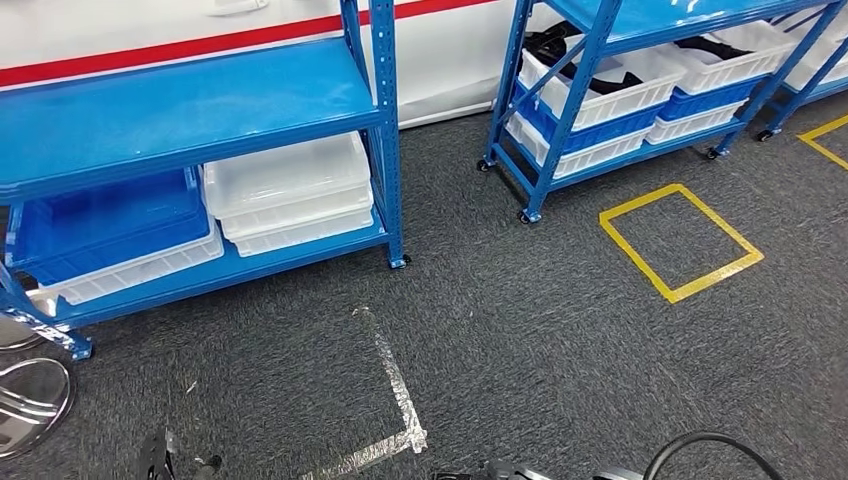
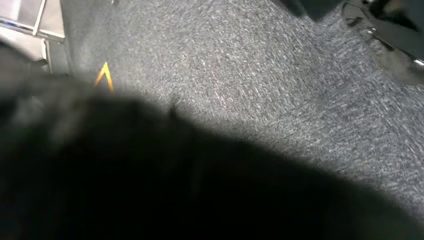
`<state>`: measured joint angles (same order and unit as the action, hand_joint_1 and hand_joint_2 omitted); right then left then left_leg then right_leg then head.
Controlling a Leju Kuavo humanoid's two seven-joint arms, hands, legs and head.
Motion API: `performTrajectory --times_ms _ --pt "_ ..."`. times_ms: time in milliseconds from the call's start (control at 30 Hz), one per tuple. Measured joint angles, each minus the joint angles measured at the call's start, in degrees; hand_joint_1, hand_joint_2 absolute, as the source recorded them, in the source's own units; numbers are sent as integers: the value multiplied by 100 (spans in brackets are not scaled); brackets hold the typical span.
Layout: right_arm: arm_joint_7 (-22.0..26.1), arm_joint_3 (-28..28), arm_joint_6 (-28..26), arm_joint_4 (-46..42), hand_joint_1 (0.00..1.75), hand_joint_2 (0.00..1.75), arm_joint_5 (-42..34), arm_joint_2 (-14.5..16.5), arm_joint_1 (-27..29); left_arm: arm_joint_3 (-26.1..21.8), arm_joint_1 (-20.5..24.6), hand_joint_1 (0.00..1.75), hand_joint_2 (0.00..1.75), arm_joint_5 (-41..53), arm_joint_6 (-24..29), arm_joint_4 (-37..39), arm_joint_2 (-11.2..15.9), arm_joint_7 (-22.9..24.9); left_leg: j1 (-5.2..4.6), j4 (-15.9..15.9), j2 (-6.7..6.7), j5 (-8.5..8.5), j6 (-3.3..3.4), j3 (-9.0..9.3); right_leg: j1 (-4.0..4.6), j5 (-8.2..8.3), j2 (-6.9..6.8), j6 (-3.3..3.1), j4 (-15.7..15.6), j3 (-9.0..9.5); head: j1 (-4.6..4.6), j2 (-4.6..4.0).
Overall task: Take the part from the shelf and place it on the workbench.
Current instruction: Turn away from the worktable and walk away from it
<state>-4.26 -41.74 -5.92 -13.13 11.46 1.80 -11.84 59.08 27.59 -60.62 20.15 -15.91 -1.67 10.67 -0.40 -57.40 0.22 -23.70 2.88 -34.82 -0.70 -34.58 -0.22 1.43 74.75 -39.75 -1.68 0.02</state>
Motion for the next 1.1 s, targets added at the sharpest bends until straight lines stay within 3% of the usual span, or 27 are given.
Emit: performTrajectory --times_ms 33,67,133,200,267,300,400,433,500,533,633,800,1100 --pt "-1 -1 -4 1 0 0 -7 -4 13 1 -2 0 0 -4 -2 0 -2 4 2 -13 -40 -15 1 6 -8 91 5 11 35 -79 -1 -1" --pt "0 -2 -8 2 0 0 -10 -11 25 2 -4 0 0 -7 -3 0 -3 7 10 -36 -84 -35 -10 12 -21 287 5 23 -147 -51 -1 -1" --pt "0 -4 -18 4 0 87 -16 -25 32 3 -5 0 0 -8 -9 0 -4 8 27 -117 -153 -101 -64 16 -57 727 27 49 -870 214 -2 -1" --pt "10 -7 -24 4 0 175 -33 -30 17 4 0 0 0 -12 -14 0 -2 5 17 -213 -192 -166 -133 -16 -66 883 70 28 -1328 406 1 -1" --pt "14 -10 -21 4 0 175 -79 -29 16 4 4 0 0 -17 -14 0 1 2 1 -244 -211 -185 -154 -42 -47 862 84 -26 -1380 431 3 0" --pt "-3 -10 -13 4 0 175 -109 -28 22 4 3 0 0 -17 -13 0 1 0 3 -237 -213 -182 -116 -41 -42 867 80 -38 -1383 431 2 -1" --pt "-100 -10 26 7 0 44 -204 -29 26 5 4 0 0 -21 -3 0 1 1 2 -218 -213 -170 16 -23 -32 875 86 -58 -1397 439 2 0" --pt "-128 -10 38 8 0 0 -234 -29 22 6 5 0 44 -21 -1 0 1 1 3 -207 -211 -167 21 -13 -27 871 89 -70 -1397 442 2 0" --pt "-155 -10 67 8 0 0 -284 -30 17 8 8 0 131 -22 3 0 1 2 4 -186 -209 -167 19 7 -20 864 90 -90 -1397 451 2 0" --pt "-158 -10 81 8 0 44 -307 -30 16 9 9 0 175 -23 3 0 1 2 4 -177 -209 -165 15 13 -18 860 89 -96 -1397 454 2 0" --pt "-135 -10 108 8 0 175 -340 -29 14 14 11 0 175 -27 5 0 1 1 6 -156 -209 -159 -26 24 -12 855 88 -109 -1396 456 2 1" --pt "-136 -10 91 8 0 175 -403 -30 15 15 5 0 175 -44 26 0 3 -1 36 -137 -208 -161 -228 30 6 851 83 -125 -1395 459 2 1" --pt "-168 183 112 4 0 175 -513 -30 229 -41 -436 0 175 741 -194 0 6 -98 36 -138 -207 -172 -249 33 5 851 80 -124 -1429 487 2 0"
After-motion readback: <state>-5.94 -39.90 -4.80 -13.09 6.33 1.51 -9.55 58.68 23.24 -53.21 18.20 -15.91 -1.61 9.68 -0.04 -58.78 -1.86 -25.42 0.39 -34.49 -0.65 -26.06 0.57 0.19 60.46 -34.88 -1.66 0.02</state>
